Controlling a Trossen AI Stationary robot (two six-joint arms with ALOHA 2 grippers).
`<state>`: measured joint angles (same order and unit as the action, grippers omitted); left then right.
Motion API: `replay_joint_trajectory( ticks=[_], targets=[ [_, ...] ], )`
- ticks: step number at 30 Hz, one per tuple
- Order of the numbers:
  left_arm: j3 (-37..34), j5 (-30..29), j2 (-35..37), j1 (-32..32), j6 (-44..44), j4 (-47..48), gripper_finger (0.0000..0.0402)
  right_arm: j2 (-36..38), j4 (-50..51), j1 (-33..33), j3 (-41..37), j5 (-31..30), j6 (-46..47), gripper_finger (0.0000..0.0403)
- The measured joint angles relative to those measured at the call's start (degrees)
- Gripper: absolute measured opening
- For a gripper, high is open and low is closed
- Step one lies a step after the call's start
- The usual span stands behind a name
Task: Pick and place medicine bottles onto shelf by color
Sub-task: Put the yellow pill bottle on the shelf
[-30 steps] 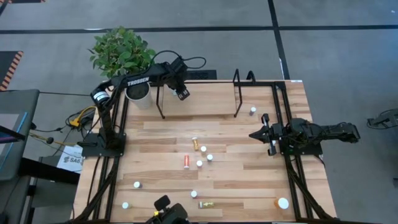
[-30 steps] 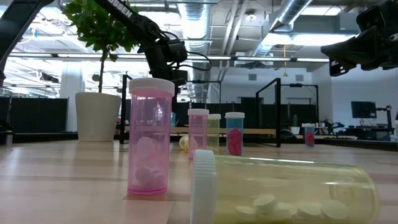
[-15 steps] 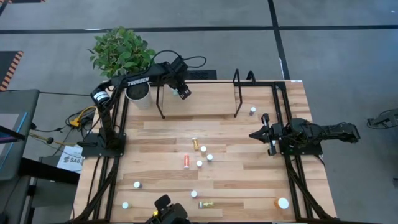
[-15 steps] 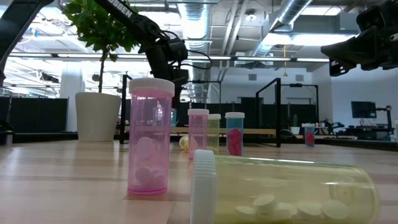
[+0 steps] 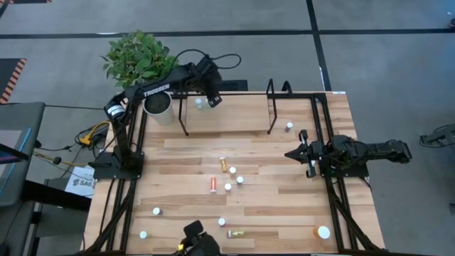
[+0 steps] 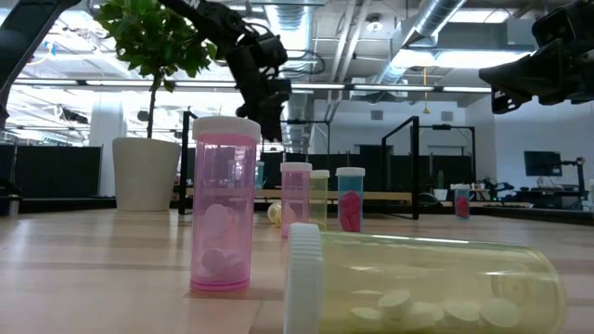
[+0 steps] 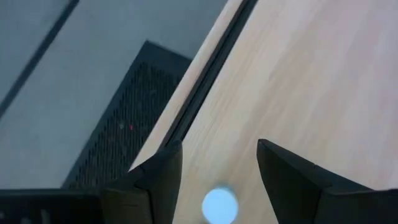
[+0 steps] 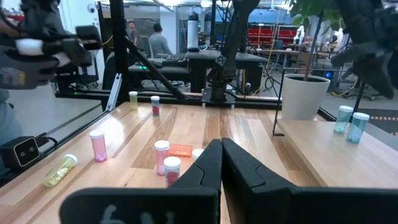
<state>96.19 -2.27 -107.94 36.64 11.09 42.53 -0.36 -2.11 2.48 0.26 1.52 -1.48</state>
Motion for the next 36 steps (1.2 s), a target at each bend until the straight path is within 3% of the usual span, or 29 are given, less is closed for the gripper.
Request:
replay_joint_trajectory(
  ticks=[9,16,21,28,36],
  targets=[
    [3.66,0.48,0.04,-5.47,1.75,0.65,0.0194,0.00,0.00,0.00,-0.01,0.00,0.00,0.0026],
    [5.36,0.37,0.04,-12.13,-5.15,0.59,0.0194,0.00,0.00,0.00,0.01,0.00,0.00,0.0026],
    [5.40,-0.59,0.04,-18.45,-14.73,0.49,0.0194,0.00,0.00,0.00,0.01,0.00,0.00,0.0026],
    [5.40,-8.07,0.04,-28.64,-28.10,2.31,0.0194,0.02,0.00,0.00,0.00,0.00,0.00,0.0026],
    [4.08,-10.52,0.04,-35.32,-51.88,10.13,0.0194,0.00,0.00,0.00,-0.01,0.00,0.00,0.0026]
  ],
)
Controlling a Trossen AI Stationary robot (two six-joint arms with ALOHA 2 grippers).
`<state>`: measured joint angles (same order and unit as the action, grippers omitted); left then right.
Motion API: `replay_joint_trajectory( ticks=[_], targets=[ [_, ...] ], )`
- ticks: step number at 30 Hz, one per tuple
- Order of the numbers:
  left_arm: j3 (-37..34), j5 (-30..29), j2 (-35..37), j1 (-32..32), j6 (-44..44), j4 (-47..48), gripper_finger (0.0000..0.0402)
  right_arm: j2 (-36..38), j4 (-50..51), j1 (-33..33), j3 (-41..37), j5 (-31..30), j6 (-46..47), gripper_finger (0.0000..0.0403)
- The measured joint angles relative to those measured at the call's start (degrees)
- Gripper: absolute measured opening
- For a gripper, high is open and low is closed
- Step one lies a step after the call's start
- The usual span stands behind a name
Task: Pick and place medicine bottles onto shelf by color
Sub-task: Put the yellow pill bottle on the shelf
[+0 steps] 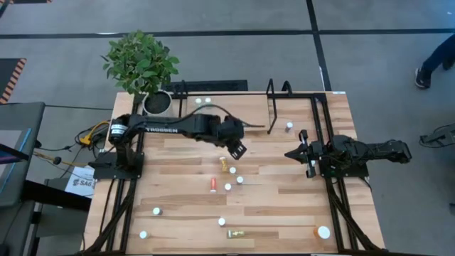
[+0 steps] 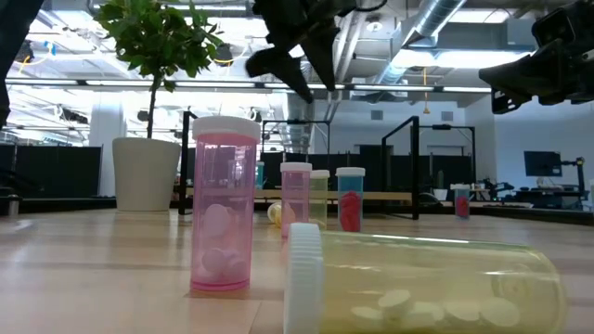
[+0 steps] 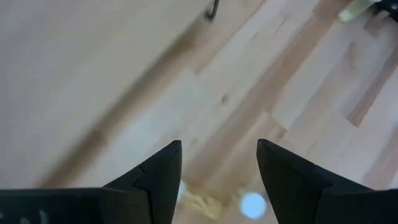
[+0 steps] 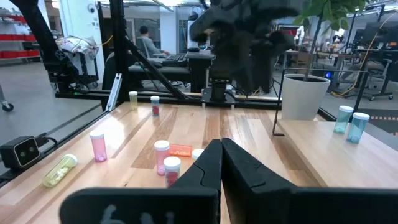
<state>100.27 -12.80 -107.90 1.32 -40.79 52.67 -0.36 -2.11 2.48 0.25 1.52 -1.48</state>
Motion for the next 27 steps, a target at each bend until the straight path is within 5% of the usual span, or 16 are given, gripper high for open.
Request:
replay_joint_trajectory(
  ticks=[9,27],
  targets=[
    [-7.31,2.04,0.00,-1.31,-19.88,1.09,0.0194,0.00,0.00,0.02,0.00,0.00,0.00,0.0026],
    [-25.52,7.87,0.00,-1.40,-34.16,-17.17,0.0194,0.00,0.00,0.01,0.01,0.00,0.00,0.0026]
  ],
)
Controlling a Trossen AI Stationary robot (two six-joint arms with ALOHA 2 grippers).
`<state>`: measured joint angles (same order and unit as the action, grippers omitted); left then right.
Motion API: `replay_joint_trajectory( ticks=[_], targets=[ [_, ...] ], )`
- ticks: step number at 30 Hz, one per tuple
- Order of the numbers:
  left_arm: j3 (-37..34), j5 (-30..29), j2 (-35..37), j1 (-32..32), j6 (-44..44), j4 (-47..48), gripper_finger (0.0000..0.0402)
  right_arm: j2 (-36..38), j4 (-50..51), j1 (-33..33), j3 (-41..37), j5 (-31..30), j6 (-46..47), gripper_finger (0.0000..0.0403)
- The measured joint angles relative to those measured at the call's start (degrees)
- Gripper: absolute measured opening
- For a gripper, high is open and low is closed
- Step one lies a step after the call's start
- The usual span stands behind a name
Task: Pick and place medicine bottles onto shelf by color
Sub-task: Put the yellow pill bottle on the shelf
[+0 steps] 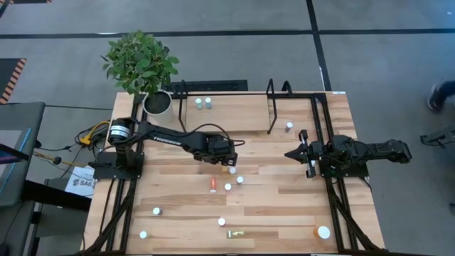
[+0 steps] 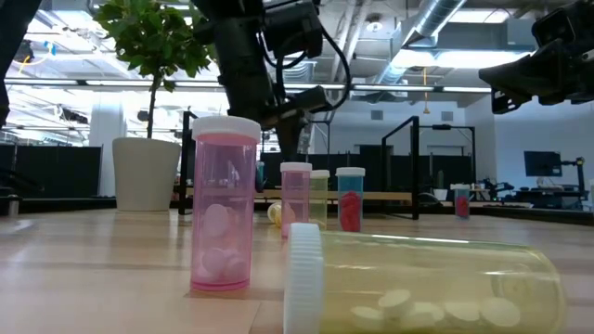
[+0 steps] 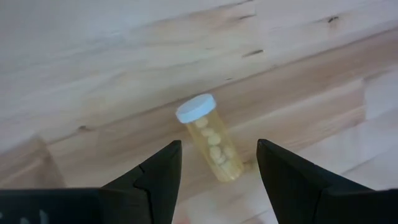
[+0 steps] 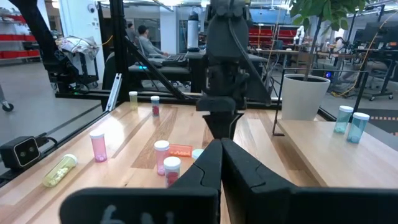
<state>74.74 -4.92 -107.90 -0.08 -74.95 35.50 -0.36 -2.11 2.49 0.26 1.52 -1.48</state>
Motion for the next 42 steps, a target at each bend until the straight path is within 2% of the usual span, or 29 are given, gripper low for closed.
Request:
replay_joint_trajectory(
  ticks=[6,12,24,27,36,42],
  targets=[
    [-2.64,-0.36,-0.32,-0.04,-2.28,-3.85,0.0194,0.00,0.00,0.00,0.00,0.00,0.00,0.0026],
    [-2.42,-0.36,-4.45,-0.07,-2.17,-7.05,0.0194,0.02,0.07,-0.01,0.01,0.00,0.00,0.0026],
    [-2.23,-3.93,-6.23,-0.96,2.82,-8.01,0.0193,0.00,0.04,0.01,-0.01,-0.04,0.00,0.0026],
    [-2.23,-4.08,-6.29,-0.96,3.99,-7.76,0.0178,0.00,0.04,0.00,0.00,-0.04,0.00,0.0026],
    [-2.27,-4.45,-5.95,-0.84,6.38,-7.86,0.0095,0.00,0.02,0.00,0.01,-0.04,0.00,0.0026],
    [-0.13,-6.10,-5.58,-0.44,10.95,-7.85,0.0081,0.00,0.03,0.00,0.01,-0.03,0.00,0.0026]
  ],
)
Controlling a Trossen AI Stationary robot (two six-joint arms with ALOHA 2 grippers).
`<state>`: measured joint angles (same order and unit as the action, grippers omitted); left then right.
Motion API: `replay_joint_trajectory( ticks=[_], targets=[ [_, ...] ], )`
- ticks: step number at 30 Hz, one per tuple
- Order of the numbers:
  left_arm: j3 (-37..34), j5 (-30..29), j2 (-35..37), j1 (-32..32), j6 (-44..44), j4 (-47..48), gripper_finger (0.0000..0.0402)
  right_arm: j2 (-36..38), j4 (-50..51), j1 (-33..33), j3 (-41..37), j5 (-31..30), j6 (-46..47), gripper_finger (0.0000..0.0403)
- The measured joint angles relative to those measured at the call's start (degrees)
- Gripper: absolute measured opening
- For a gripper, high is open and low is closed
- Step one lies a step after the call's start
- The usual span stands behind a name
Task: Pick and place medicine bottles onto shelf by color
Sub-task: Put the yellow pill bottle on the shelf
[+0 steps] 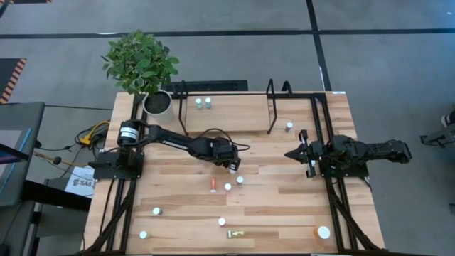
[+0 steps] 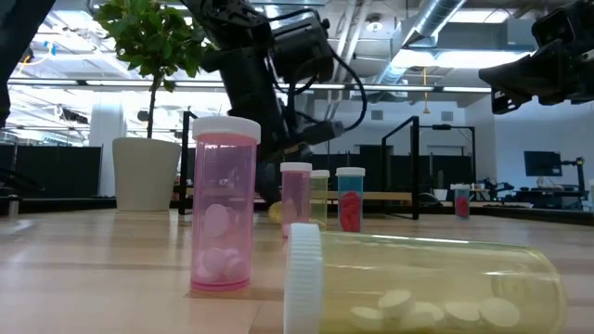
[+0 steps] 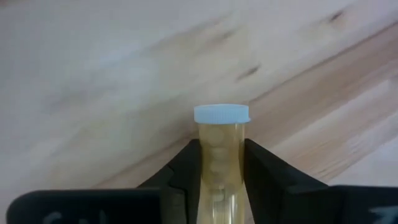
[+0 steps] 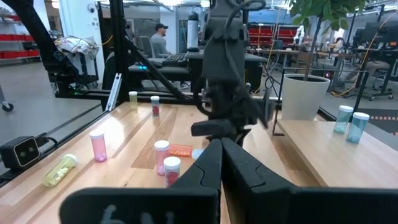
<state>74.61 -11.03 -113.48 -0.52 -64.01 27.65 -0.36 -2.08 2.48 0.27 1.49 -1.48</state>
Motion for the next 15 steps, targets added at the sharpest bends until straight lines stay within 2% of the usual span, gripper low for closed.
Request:
replay_joint_trajectory(
  ticks=[7,15],
  targets=[
    [4.22,-3.05,0.16,0.13,5.44,1.42,0.0086,0.00,0.00,0.01,0.00,0.01,0.00,0.0026],
    [9.26,-16.75,0.27,0.13,15.72,0.78,0.0087,0.00,0.00,0.00,-0.01,0.01,0.00,0.0026]
  ],
)
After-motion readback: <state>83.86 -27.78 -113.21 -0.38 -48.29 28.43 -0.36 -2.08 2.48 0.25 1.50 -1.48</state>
